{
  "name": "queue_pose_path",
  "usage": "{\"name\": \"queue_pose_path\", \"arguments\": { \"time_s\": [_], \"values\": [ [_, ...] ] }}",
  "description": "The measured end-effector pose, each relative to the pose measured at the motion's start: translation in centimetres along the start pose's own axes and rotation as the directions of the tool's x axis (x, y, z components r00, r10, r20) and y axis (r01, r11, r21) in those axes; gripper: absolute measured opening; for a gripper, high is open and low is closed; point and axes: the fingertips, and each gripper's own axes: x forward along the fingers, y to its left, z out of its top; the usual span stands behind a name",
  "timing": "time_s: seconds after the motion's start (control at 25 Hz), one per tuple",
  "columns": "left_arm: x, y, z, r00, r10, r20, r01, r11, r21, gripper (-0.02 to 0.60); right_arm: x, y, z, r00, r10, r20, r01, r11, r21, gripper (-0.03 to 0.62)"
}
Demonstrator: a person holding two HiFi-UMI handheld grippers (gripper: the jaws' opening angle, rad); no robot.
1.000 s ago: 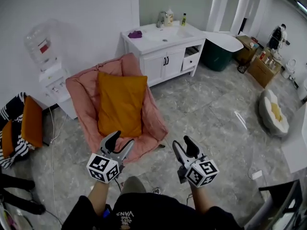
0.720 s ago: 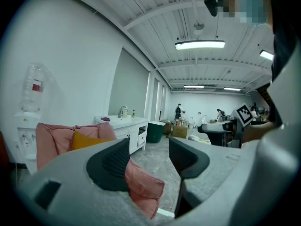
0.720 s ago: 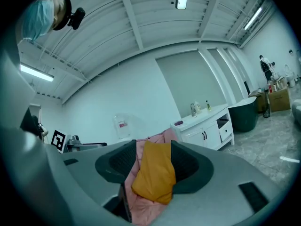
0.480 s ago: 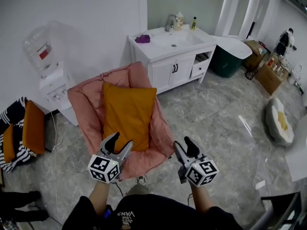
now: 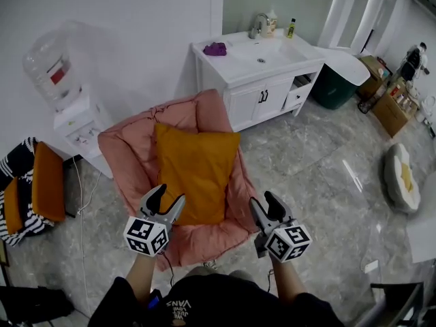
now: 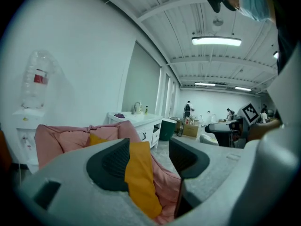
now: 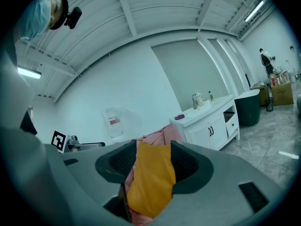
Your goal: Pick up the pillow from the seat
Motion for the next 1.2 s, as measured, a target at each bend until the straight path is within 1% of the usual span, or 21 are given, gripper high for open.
{"name": "queue_pose_path", "arguments": {
  "time_s": [0.16, 0.4, 0.6, 0.72, 0.92, 1.2],
  "values": [
    [0.8, 3.6, -0.9, 0.999, 0.043, -0.018, -0.043, 0.999, -0.030, 0.256, 2.8, -0.4, -0.4, 1.000, -0.006, -0.017, 0.006, 1.000, 0.015, 0.215],
    [2.7, 6.3, -3.3, 0.993, 0.101, -0.061, -0.106, 0.991, -0.079, 0.256, 6.4, -2.7, -1.3, 0.996, 0.008, -0.084, -0.006, 1.000, 0.019, 0.215],
    [4.4, 9.1, -5.0, 0.978, 0.178, -0.105, -0.190, 0.975, -0.112, 0.256, 10.5, -4.4, -2.8, 0.985, 0.059, -0.160, -0.056, 0.998, 0.024, 0.218],
    [5.9, 10.5, -6.3, 0.968, 0.214, -0.131, -0.230, 0.965, -0.125, 0.256, 13.1, -6.2, -3.6, 0.978, 0.077, -0.195, -0.073, 0.997, 0.030, 0.218],
    [8.7, 12.5, -8.6, 0.954, 0.240, -0.181, -0.267, 0.952, -0.146, 0.258, 17.1, -9.2, -5.7, 0.962, 0.102, -0.254, -0.088, 0.994, 0.065, 0.221],
    [11.4, 16.0, -11.5, 0.931, 0.256, -0.261, -0.304, 0.938, -0.166, 0.264, 22.1, -12.6, -8.9, 0.934, 0.110, -0.339, -0.085, 0.992, 0.089, 0.229]
  ]
}}
